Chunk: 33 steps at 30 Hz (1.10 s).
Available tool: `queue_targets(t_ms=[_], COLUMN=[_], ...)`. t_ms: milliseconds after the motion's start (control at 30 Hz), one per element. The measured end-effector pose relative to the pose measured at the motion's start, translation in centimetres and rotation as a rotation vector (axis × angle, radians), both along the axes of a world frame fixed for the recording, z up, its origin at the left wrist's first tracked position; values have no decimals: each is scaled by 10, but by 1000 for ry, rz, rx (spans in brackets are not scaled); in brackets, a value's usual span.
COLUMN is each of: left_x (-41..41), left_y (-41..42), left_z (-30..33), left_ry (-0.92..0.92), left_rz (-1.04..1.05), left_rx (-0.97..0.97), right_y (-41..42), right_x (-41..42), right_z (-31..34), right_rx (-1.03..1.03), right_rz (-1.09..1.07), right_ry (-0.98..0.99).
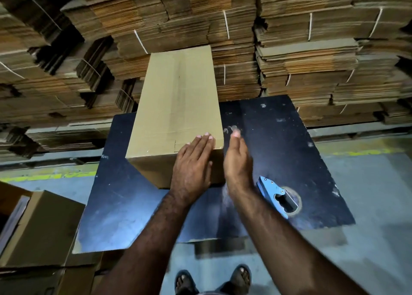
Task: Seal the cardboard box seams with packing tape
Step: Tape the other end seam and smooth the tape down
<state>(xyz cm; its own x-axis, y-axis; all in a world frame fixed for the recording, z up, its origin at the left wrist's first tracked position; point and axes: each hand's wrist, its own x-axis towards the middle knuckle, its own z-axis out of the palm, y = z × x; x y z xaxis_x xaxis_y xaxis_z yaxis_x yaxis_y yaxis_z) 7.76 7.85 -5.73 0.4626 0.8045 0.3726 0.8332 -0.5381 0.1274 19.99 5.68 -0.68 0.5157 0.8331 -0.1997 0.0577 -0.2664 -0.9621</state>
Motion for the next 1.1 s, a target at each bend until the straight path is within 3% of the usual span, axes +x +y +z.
queue_targets(t_ms=[100, 233, 333, 400, 467, 533, 600, 767, 967, 1100], left_x=[0, 0, -12, -35, -65, -90, -103, -109, -150, -148], left_y=[-1, -3, 2, 17, 40, 61, 74, 59, 49, 64], left_z=[-1, 5, 18, 28, 39, 45, 47, 59, 68, 70], left_ry=[-34, -49, -148, -191, -165, -126, -183, -157, 26, -181], left_rz=[-23, -50, -137, -21, 288, 536, 541, 617, 652, 612], left_rx=[-22, -73, -135, -111, -109, -343, -518, -555, -603, -698], right_y=[-8, 36, 51, 55, 62, 68, 71, 59, 26, 39], right_x=[-20, -4, 10, 11, 8, 2, -3, -3, 4, -11], right_z=[-6, -11, -9, -5, -2, 0, 0, 4, 16, 18], right_rx=[-17, -162, -189, -144, -87, -86, -114, -187, -374, -291], right_rz=[67, 174, 286, 301, 297, 322, 347, 308, 187, 269], right_ry=[-69, 49, -46, -157, -261, -371, -447, -543, -696, -668])
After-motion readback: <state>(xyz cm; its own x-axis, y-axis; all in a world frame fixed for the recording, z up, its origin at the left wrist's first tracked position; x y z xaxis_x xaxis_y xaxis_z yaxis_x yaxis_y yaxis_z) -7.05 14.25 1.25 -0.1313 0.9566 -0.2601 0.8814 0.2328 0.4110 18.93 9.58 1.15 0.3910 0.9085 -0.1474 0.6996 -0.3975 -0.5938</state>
